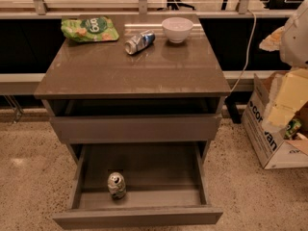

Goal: Pick 7up can from middle drawer and place on counter

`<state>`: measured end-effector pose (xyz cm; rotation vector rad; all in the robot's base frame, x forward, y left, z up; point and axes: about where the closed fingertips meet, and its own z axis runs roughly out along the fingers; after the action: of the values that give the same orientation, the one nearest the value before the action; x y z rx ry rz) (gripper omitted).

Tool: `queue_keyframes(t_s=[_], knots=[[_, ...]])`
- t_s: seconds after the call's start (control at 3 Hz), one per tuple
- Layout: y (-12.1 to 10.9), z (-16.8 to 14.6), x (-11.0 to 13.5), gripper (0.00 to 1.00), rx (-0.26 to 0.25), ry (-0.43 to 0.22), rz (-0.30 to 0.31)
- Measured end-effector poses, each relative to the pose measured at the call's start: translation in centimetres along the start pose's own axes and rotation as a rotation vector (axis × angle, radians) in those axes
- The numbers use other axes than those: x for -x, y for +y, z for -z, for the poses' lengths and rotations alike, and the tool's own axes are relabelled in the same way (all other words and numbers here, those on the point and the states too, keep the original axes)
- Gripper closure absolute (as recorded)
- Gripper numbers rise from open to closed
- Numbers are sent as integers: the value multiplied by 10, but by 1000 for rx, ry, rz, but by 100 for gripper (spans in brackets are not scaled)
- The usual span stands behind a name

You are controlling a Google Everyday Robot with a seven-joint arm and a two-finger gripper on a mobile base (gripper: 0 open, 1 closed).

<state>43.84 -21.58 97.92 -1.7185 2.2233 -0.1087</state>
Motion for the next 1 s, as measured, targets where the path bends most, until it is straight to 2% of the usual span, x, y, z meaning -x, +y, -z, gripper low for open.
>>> queue_keyframes(t_s=[0.33, 0.67, 1.0], knots=[[-1, 0, 1, 0, 0, -10, -1], [-9, -18, 18, 0, -6, -67, 4], [-44, -64, 109, 0, -34, -232, 61]])
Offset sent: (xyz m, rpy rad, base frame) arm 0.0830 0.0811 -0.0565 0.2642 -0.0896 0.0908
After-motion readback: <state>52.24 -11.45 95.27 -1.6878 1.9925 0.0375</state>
